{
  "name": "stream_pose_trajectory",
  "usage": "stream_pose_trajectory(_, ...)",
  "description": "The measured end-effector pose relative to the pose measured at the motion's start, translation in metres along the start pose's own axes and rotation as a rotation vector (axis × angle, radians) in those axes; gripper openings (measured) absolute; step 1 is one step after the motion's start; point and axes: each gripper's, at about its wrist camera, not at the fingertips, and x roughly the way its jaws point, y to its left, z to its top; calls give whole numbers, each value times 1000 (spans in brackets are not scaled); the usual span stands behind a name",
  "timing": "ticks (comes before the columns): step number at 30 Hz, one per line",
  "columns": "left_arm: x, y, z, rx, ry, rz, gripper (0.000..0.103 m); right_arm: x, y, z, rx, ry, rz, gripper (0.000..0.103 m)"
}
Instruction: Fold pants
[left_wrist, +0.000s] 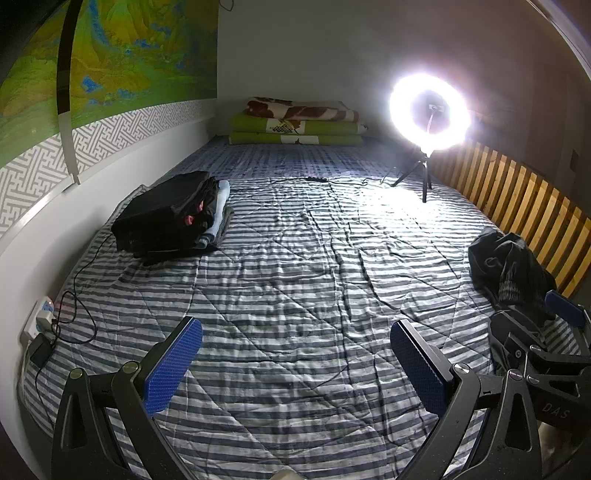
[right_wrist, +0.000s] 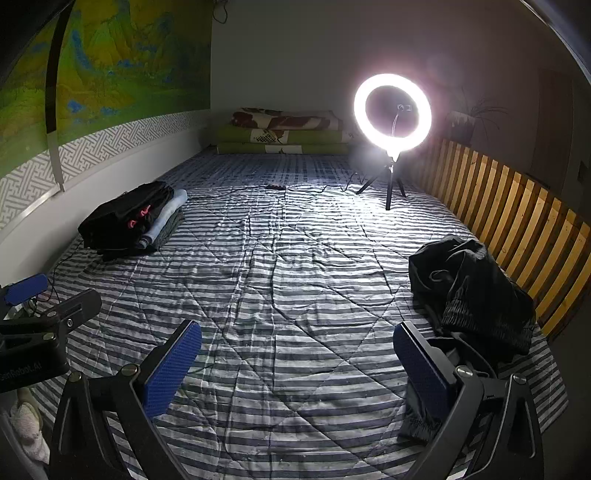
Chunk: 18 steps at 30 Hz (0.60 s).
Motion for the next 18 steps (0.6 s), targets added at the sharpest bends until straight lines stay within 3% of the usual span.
stream_pose_trajectory(18,3,-2,-1,12,2,-12,103,0,0,1,1,-2,1,102)
